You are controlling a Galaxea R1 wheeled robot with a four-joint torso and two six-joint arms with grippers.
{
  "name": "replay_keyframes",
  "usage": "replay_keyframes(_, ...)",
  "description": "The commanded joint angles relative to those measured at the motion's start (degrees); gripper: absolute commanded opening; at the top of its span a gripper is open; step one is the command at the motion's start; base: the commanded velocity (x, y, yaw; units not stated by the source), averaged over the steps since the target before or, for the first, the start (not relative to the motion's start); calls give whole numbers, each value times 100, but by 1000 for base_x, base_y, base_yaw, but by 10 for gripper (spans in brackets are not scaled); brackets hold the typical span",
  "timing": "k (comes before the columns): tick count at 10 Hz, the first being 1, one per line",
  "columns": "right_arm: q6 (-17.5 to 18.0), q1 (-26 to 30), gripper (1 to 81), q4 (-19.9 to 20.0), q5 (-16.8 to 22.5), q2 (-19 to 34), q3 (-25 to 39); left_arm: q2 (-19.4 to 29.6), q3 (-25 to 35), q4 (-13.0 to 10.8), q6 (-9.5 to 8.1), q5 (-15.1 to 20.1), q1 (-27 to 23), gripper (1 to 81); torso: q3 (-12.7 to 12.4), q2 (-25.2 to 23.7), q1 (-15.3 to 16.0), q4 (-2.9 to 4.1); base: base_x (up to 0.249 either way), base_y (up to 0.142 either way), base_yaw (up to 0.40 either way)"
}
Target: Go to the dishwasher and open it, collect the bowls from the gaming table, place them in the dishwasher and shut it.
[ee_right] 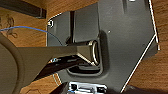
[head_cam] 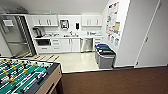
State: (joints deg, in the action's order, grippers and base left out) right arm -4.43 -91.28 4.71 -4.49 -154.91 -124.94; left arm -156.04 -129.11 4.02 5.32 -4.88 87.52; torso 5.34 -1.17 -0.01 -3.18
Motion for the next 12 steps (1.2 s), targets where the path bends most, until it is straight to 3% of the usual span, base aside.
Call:
replay_keyframes(1, 3, 211, 811, -49, 370, 62, 76, 81, 61, -60, 22, 321, -230, 811, 0, 0, 1, 0, 243, 0, 0)
replay_keyframes(6, 3, 237, 811, -84, 352, 36, 50, -138, -387, -51, 22, 277, -230, 811, 2, 0, 1, 0, 269, 0, 0)
replay_keyframes(12, -6, 220, 811, -40, 317, 168, 50, -147, -369, -42, 13, 277, -230, 811, 2, 2, 6, 0, 277, 0, 0)
